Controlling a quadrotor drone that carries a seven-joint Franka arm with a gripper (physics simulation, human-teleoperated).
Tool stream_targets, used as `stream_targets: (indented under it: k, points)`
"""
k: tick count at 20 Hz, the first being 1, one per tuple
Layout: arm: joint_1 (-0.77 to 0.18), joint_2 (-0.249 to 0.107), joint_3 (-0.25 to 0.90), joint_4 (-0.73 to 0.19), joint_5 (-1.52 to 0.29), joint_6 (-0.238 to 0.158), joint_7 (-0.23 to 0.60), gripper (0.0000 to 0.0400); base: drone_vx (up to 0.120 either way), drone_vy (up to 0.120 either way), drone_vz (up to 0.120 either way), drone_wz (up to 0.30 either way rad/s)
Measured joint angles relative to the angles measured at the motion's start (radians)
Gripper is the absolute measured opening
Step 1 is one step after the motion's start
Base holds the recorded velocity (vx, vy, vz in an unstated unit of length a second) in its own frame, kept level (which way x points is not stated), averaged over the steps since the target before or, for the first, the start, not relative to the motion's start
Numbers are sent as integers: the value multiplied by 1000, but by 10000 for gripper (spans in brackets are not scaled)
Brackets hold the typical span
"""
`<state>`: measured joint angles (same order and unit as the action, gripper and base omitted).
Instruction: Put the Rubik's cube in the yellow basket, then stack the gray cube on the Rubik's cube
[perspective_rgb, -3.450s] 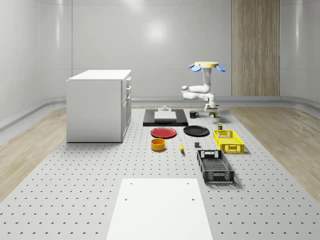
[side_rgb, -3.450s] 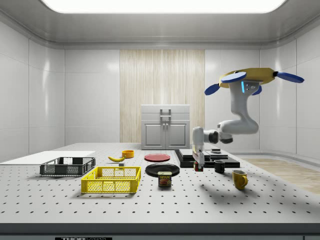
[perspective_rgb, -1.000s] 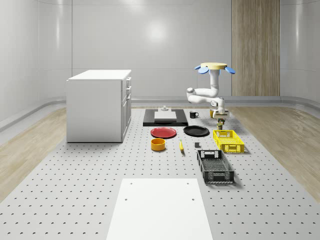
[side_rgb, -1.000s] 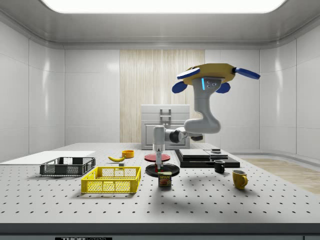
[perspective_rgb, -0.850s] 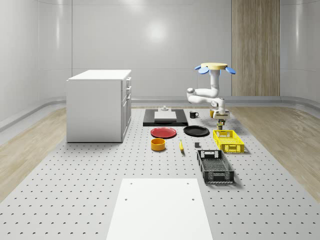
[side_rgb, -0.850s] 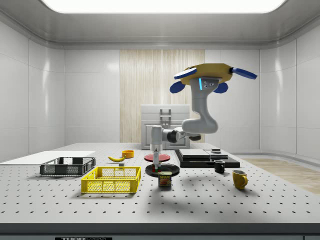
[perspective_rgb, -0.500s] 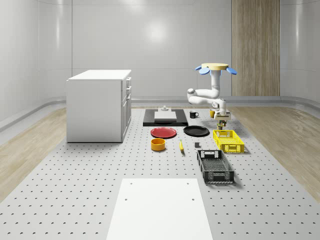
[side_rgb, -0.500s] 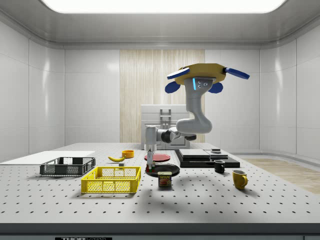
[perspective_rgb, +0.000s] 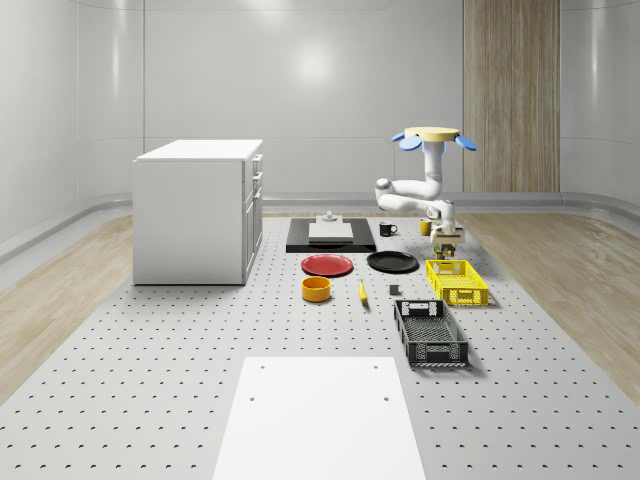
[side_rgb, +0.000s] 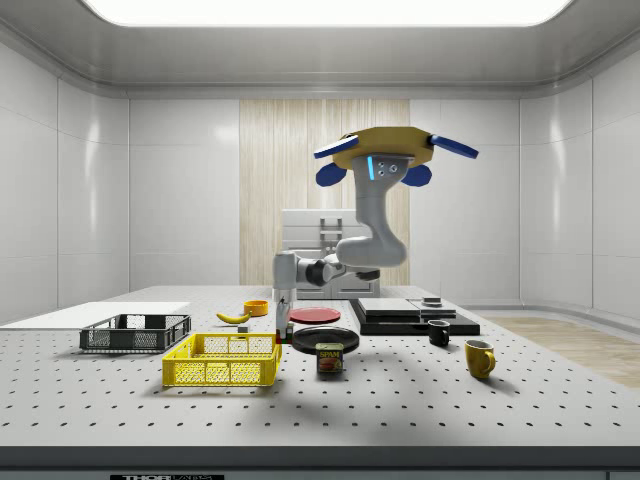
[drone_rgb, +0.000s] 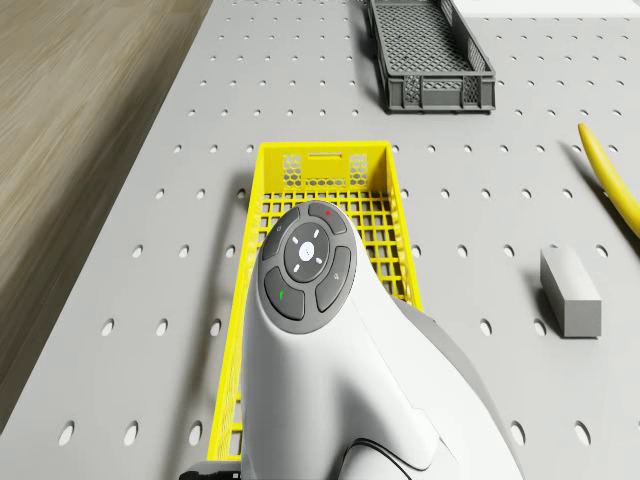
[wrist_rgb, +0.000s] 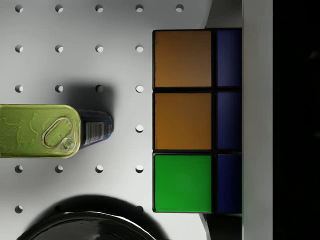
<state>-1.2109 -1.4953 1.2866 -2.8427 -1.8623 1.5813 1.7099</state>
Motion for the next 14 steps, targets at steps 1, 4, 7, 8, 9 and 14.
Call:
stream_targets:
  k: [1, 4, 7, 8, 9, 14]
  points:
    - [0, -1, 0, 0, 0, 1, 0, 325, 120, 0, 0, 0]
    - [-1, -3, 0, 0, 1, 3, 1, 325, 120, 0, 0, 0]
    - [-1, -5, 1, 0, 2, 4, 1, 325, 120, 0, 0, 0]
    - [-2, -5, 1, 0, 2, 5, 1, 325, 120, 0, 0, 0]
    - [-2, -6, 1, 0, 3, 6, 1, 325, 120, 0, 0, 0]
    - [-3, -9, 1, 0, 4, 8, 2, 325, 120, 0, -8, 0]
